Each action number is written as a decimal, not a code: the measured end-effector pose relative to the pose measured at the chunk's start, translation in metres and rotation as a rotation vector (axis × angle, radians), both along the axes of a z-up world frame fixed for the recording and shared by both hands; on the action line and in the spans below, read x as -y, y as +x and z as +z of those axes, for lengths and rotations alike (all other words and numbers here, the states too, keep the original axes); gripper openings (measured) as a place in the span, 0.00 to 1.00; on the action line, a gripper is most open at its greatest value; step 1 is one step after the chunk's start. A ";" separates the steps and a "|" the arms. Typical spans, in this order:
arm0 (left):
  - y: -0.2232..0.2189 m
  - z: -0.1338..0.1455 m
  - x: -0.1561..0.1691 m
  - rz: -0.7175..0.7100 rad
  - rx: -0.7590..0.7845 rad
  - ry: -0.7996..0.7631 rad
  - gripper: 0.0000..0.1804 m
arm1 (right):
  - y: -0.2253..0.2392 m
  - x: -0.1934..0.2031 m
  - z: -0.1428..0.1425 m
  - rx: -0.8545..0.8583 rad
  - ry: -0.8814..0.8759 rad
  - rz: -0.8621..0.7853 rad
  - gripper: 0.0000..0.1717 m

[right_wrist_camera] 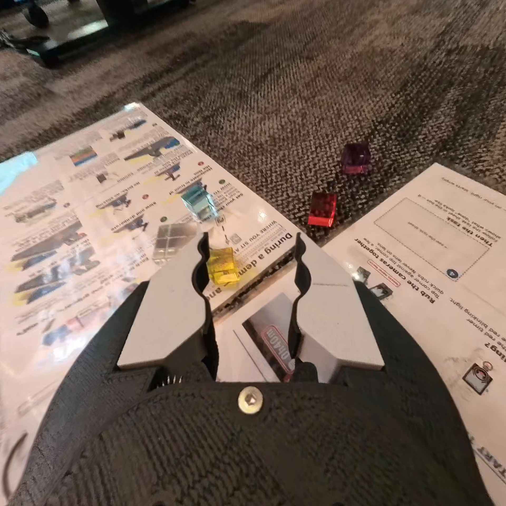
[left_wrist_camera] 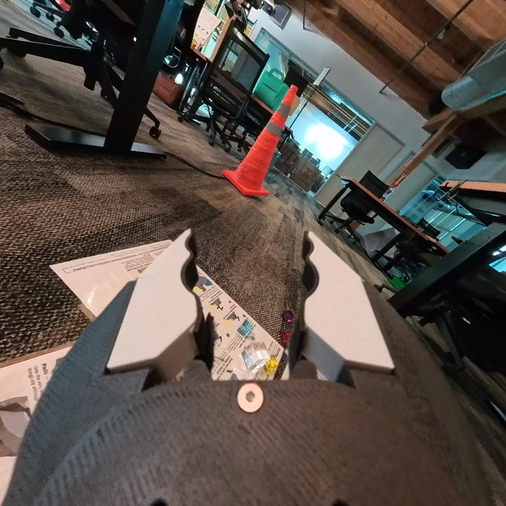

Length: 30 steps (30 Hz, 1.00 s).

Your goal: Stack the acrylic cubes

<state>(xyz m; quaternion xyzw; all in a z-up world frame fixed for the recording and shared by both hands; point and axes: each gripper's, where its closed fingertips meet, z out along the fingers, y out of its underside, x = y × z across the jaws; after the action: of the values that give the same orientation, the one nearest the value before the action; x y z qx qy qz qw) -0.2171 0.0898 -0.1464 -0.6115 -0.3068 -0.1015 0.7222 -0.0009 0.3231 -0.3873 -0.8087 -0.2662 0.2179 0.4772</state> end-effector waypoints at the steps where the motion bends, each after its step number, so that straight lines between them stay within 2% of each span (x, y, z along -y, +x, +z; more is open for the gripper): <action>1: 0.000 -0.001 -0.001 -0.003 0.003 -0.003 0.42 | -0.002 0.000 -0.006 0.020 -0.004 0.018 0.36; 5: 0.004 -0.008 -0.008 -0.032 0.010 -0.022 0.40 | -0.037 0.022 -0.017 0.037 -0.014 0.246 0.33; 8: 0.008 -0.011 -0.014 -0.053 0.012 -0.033 0.40 | -0.058 0.033 -0.019 0.055 -0.021 0.328 0.34; 11: 0.010 -0.015 -0.018 -0.066 0.008 -0.049 0.39 | -0.070 0.032 -0.028 0.128 -0.081 0.319 0.36; 14: 0.012 -0.018 -0.020 -0.074 0.011 -0.058 0.39 | -0.069 0.034 -0.050 0.269 -0.155 0.298 0.36; 15: 0.012 -0.018 -0.020 -0.075 0.012 -0.059 0.39 | -0.067 0.034 -0.057 0.320 -0.160 0.288 0.35; 16: 0.012 -0.018 -0.020 -0.075 0.013 -0.059 0.38 | -0.066 0.034 -0.059 0.350 -0.147 0.287 0.30; 17: 0.012 -0.018 -0.020 -0.075 0.014 -0.058 0.38 | -0.068 0.035 -0.058 0.357 -0.134 0.293 0.26; 26: 0.012 -0.016 -0.018 -0.082 0.023 -0.044 0.36 | -0.103 0.078 -0.058 0.364 -0.101 0.441 0.26; 28: 0.012 -0.016 -0.018 -0.081 0.023 -0.043 0.35 | -0.109 0.087 -0.057 0.341 -0.091 0.475 0.30; 30: 0.012 -0.016 -0.017 -0.080 0.020 -0.045 0.36 | -0.111 0.088 -0.047 0.273 -0.049 0.471 0.44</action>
<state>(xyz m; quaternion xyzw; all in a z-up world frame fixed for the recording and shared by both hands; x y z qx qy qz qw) -0.2052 0.1073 -0.1620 -0.6383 -0.2915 -0.1297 0.7006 -0.1117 0.2353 -0.4345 -0.7575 -0.5035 0.2183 0.3535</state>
